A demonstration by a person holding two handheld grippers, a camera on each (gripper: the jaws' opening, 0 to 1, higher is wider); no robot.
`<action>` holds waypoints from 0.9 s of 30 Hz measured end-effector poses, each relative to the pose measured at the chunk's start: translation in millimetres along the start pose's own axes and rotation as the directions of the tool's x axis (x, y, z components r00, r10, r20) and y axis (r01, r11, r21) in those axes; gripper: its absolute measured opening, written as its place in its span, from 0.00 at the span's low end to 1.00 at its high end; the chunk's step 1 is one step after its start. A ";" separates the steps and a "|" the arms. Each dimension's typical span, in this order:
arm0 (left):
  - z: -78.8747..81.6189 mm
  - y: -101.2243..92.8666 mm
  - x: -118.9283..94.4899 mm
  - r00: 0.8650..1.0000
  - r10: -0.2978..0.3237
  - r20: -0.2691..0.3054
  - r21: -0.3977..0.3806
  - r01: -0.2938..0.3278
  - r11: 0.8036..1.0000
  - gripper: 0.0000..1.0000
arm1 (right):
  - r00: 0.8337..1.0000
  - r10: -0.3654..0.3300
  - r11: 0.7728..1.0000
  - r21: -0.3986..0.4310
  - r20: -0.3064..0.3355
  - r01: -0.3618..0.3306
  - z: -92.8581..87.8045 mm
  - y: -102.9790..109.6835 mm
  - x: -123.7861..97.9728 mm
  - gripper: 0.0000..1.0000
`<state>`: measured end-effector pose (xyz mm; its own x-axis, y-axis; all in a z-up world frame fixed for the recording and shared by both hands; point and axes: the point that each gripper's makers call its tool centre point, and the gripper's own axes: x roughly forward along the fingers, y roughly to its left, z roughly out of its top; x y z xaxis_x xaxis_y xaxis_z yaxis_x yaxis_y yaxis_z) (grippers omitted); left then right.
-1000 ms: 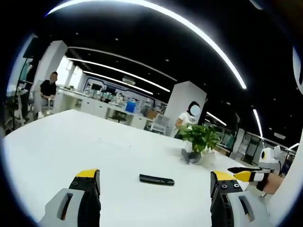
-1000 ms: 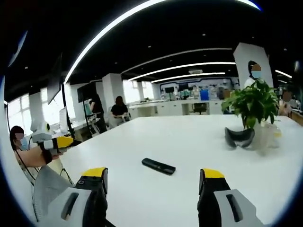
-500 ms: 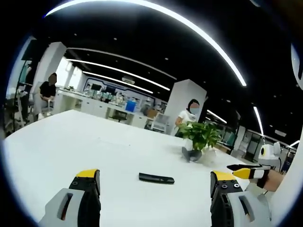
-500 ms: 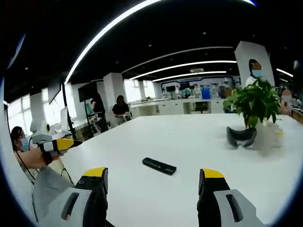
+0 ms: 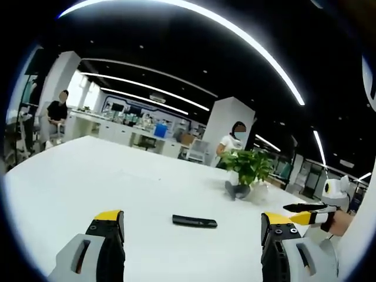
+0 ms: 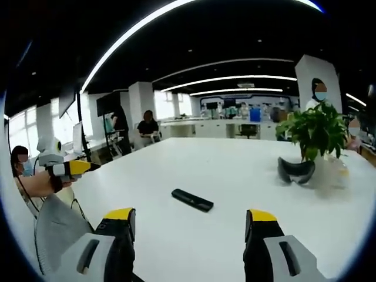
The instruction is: Press the specified remote control buttons in sequence, fully releasing each button before pressing the next.
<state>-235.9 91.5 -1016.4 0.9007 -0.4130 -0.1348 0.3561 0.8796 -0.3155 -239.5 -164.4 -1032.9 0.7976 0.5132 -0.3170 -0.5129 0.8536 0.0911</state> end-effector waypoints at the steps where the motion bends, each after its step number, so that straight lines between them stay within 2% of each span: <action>1: -1.2 0.2 -0.3 1.000 0.001 -0.005 0.004 0.000 1.000 1.00 | 1.000 0.001 1.000 0.000 -0.002 -0.001 -0.8 0.1 0.1 0.76; 7: -6.7 1.6 1.5 0.999 0.002 -0.032 0.008 -0.002 1.000 1.00 | 1.000 -0.004 1.000 0.006 -0.011 0.004 -5.3 -2.6 -1.6 0.75; 8: -7.5 1.8 3.5 0.999 -0.001 -0.040 0.010 0.001 1.000 1.00 | 0.999 -0.006 1.000 -0.017 -0.050 0.005 -11.2 -4.7 -1.8 0.73; 9: -9.6 3.3 6.9 0.998 0.003 -0.057 0.012 -0.003 1.000 1.00 | 0.996 -0.022 0.999 -0.046 -0.092 0.017 -17.1 -8.6 -2.6 0.69; 10: -17.1 7.8 8.0 0.994 0.025 -0.103 -0.002 -0.025 1.000 1.00 | 0.992 -0.032 0.997 -0.073 -0.124 0.023 -21.4 -11.2 -2.9 0.65; 11: -24.0 8.3 10.1 0.989 0.019 -0.145 -0.030 -0.024 0.999 1.00 | 0.991 -0.028 0.996 -0.091 -0.134 0.016 -22.5 -11.0 -1.5 0.64; 13: -36.5 9.5 16.9 0.979 -0.002 -0.204 -0.088 -0.016 0.996 1.00 | 0.992 -0.027 0.998 -0.065 -0.122 0.019 -20.5 -11.1 0.1 0.63; 14: -44.2 8.4 19.5 0.971 -0.024 -0.239 -0.103 -0.001 0.995 1.00 | 0.992 -0.014 0.998 -0.058 -0.123 0.007 -20.3 -10.1 0.2 0.63; 15: -47.4 7.8 21.7 0.967 -0.034 -0.251 -0.106 0.008 0.994 1.00 | 0.992 -0.001 0.999 -0.046 -0.122 -0.005 -20.1 -8.7 0.4 0.62; 16: -54.8 7.4 24.0 0.956 -0.045 -0.290 -0.104 0.016 0.994 1.00 | 0.992 0.001 0.999 -0.044 -0.123 -0.006 -20.3 -8.5 0.4 0.60; 19: -67.8 6.4 30.8 0.930 -0.070 -0.361 -0.083 0.042 0.996 1.00 | 0.990 0.009 0.999 -0.036 -0.139 -0.014 -24.8 -7.8 0.8 0.59; 21: -78.9 4.4 37.0 0.902 -0.094 -0.420 -0.113 0.051 0.992 1.00 | 0.988 0.010 1.000 -0.026 -0.153 -0.015 -29.0 -7.8 0.5 0.58; 24: -80.3 -4.1 53.4 0.889 -0.168 -0.427 -0.210 0.083 0.974 1.00 | 0.985 0.021 0.999 -0.040 -0.171 -0.028 -34.1 -6.4 -1.5 0.52; 26: -81.8 -3.8 61.8 0.877 -0.176 -0.448 -0.194 0.097 0.976 1.00 | 0.984 0.023 0.999 -0.044 -0.178 -0.031 -36.6 -6.4 -3.6 0.49; 27: -84.6 -2.3 67.2 0.861 -0.174 -0.477 -0.148 0.116 0.982 1.00 | 0.984 0.021 0.999 -0.041 -0.180 -0.029 -37.4 -6.8 -4.4 0.49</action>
<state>-197.3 41.8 -1104.1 0.5951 -0.6214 -0.5096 0.4175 0.7809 -0.4647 -251.4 -175.8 -1067.5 0.7166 0.5065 -0.4795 -0.5481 0.8341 0.0618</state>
